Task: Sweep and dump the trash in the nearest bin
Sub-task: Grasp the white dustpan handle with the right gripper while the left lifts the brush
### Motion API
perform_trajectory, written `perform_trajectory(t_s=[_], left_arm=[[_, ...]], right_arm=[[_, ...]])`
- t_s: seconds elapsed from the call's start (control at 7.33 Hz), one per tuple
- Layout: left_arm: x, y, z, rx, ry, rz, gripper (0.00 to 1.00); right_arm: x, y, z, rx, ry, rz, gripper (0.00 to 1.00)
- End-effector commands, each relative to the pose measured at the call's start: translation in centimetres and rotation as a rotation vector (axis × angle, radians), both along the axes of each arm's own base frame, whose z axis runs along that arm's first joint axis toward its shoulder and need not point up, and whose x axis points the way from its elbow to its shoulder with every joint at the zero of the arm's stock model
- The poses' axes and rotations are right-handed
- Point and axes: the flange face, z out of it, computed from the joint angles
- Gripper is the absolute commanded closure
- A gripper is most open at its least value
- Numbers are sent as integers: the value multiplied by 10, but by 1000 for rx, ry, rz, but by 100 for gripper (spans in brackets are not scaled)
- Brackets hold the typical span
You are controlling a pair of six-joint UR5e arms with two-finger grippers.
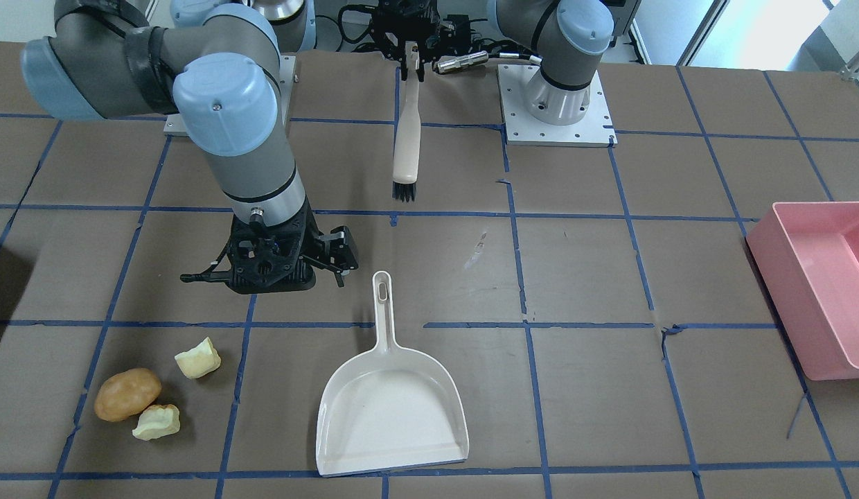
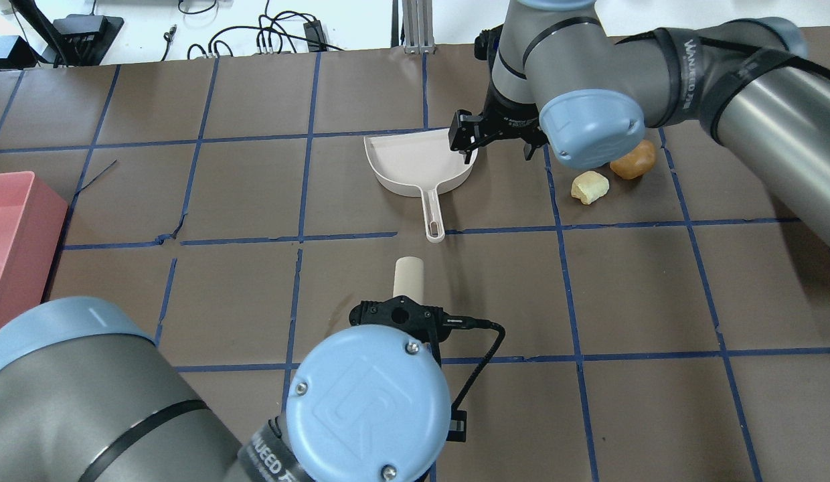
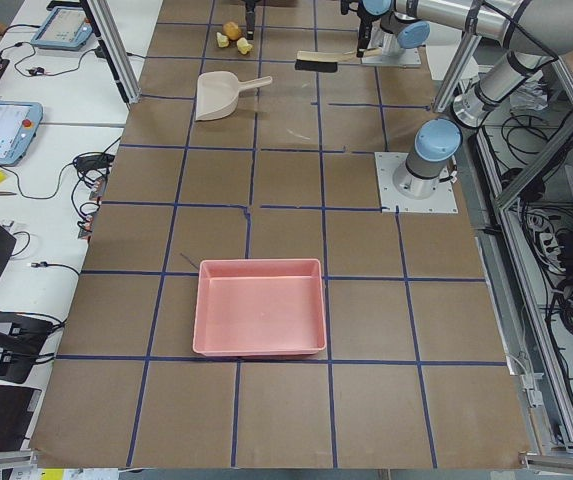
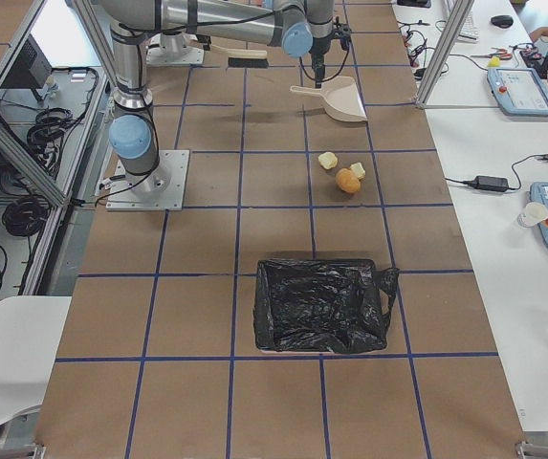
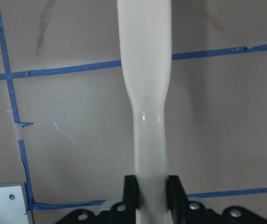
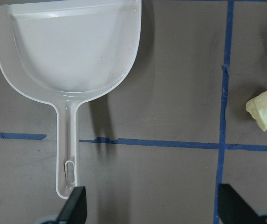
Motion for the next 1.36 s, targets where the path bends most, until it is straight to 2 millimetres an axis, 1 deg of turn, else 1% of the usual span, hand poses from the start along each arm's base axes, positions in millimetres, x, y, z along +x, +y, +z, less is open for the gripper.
perform_trajectory(t_s=[0.0,0.14,0.27,0.41,0.55,0.68,0.82,1.09,1.23], left_arm=[[24,-28,10,2,-51,-45,100],[40,-46,9,14,-74,-75,100],[63,-70,10,19,-91,-86,100],[86,-92,12,26,-104,-87,100],[111,-113,12,40,-108,-104,100],[146,-136,13,52,-107,-98,100],[178,-153,14,62,-103,-77,100],[217,-168,17,69,-86,-57,100],[234,-175,20,64,-80,-37,100]], right_arm=[[11,-2,-18,-9,-53,-9,1],[19,-11,-39,-51,-73,-9,1],[30,-10,-56,-93,-84,4,0],[45,1,-74,-123,-88,22,0],[70,18,-85,-150,-87,51,0],[87,26,-101,-159,-39,68,0],[105,39,-122,-134,0,88,0],[101,41,-134,-108,10,85,1],[89,37,-132,-109,6,64,4]])
